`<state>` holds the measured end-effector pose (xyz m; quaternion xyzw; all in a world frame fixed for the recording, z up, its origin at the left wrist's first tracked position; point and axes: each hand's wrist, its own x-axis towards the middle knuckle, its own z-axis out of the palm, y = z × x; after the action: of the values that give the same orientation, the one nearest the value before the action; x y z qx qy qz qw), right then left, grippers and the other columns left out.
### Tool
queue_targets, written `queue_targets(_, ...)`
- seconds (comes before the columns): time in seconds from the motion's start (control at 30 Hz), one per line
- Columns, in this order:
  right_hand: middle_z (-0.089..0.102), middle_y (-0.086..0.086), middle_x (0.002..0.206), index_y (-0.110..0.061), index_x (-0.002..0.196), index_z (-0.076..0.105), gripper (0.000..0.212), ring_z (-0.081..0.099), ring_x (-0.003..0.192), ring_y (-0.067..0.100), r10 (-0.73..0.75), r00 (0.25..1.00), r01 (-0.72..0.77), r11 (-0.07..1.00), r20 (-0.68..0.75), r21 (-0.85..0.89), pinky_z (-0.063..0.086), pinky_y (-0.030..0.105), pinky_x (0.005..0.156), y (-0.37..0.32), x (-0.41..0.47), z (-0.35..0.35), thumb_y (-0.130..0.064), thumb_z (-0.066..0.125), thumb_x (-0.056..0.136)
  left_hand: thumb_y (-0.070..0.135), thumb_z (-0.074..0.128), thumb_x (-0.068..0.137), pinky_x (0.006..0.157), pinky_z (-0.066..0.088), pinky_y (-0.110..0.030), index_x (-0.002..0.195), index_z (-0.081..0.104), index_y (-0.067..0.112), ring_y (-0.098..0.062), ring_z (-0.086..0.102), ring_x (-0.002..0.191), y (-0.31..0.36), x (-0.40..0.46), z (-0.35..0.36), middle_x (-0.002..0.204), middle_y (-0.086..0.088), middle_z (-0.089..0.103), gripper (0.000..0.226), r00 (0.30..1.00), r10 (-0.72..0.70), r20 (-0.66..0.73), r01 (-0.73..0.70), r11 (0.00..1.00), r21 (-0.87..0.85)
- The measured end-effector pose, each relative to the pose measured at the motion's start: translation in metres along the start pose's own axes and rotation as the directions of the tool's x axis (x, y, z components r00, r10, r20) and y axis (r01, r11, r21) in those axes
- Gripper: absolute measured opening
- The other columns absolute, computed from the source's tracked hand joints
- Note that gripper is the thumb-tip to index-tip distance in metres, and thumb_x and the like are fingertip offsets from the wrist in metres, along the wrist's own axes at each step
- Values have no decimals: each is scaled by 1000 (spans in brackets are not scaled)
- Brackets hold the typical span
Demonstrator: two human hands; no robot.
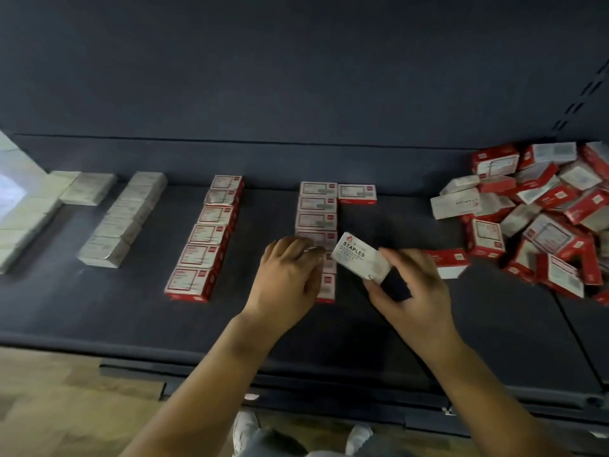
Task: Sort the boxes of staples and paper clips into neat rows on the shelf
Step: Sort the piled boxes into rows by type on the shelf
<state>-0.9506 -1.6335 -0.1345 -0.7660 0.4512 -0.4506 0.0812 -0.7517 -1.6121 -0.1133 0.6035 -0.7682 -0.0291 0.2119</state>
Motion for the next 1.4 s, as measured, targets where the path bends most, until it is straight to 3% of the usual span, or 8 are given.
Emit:
queue_targets(0.17,61,12,95,0,107,63,44,49,94,16,-64,997,64,998,52,7,34,4,85,-40,9,37,-31,62,76,26,45,84,82,51,-45,103,69,6,-32,61,97,-53,-19,-26,101,-9,66,37,997,-57,-52,55,998,-43)
queue_targets(0.5,60,9,94,0,108,62,42,52,93,16,-161,979,163,987,127,0,40,13,82,-113,22,109,-28,62,77,26,45,80,89,48,-48,111,65,6,-32,57,107,-152,-61,-70,109,-9,65,42,988,-42,-151,30,996,-81)
queue_targets(0.73,59,7,97,0,107,62,42,51,94,18,-230,953,230,973,199,23,41,20,83,-161,31,163,-29,62,77,40,56,78,100,39,-31,133,49,13,-15,45,119,-211,-92,-99,125,-2,57,61,995,19,-94,-39,975,-217)
queue_targets(0.87,58,8,97,0,108,60,40,50,95,18,-287,930,281,958,230,59,39,17,84,-189,35,192,-27,62,78,48,58,75,97,42,-31,128,53,13,-16,48,116,-241,-106,-117,122,-2,59,63,995,42,-86,-56,983,-177)
queue_targets(1.0,57,6,99,-4,112,57,42,49,95,16,-316,908,303,949,276,90,39,18,83,-211,37,215,-29,60,79,46,61,73,89,49,-36,113,57,18,-16,52,108,-268,-116,-133,114,-1,63,48,990,52,-130,-70,988,-135)
queue_targets(1.23,58,6,98,-2,111,60,42,48,96,15,-359,869,350,932,339,91,35,15,86,-235,48,236,-29,59,79,52,57,74,91,45,-34,112,55,18,-18,52,107,-297,-129,-149,114,-3,64,50,985,95,-141,-98,995,-11)
queue_targets(1.4,59,5,105,-3,113,61,41,50,97,16,-435,836,422,899,334,115,44,28,87,-249,60,252,-29,60,82,51,55,78,89,42,-36,109,57,18,-21,52,103,-318,-134,-162,110,-5,62,45,988,79,-130,-75,997,31)
